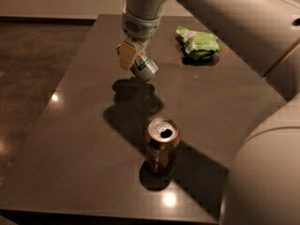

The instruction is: Knock 7up can over

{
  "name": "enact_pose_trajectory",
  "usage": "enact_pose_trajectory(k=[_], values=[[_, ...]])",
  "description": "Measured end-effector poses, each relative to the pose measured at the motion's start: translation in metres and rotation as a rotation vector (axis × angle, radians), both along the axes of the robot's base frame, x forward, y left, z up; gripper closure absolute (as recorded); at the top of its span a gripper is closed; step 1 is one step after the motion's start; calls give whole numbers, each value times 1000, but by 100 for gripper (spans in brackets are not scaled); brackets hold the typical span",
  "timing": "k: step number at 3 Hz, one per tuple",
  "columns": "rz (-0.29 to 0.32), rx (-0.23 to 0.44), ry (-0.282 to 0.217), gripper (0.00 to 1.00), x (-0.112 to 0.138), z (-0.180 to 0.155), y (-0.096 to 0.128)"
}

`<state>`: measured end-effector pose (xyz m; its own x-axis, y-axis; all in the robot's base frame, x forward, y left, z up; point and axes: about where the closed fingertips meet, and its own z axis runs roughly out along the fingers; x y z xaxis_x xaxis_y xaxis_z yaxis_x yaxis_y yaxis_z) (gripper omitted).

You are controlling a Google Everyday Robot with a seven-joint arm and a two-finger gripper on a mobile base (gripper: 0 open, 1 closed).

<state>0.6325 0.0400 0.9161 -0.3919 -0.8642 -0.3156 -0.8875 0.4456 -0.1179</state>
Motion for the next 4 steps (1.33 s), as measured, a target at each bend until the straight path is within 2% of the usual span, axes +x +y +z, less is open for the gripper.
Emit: enact_pose_trajectory(k=[1, 2, 4], values=[[19, -41, 59, 82, -4, -10, -2], [41, -74, 102, 59, -5, -16, -2], [102, -122, 182, 0, -7, -38, 5]])
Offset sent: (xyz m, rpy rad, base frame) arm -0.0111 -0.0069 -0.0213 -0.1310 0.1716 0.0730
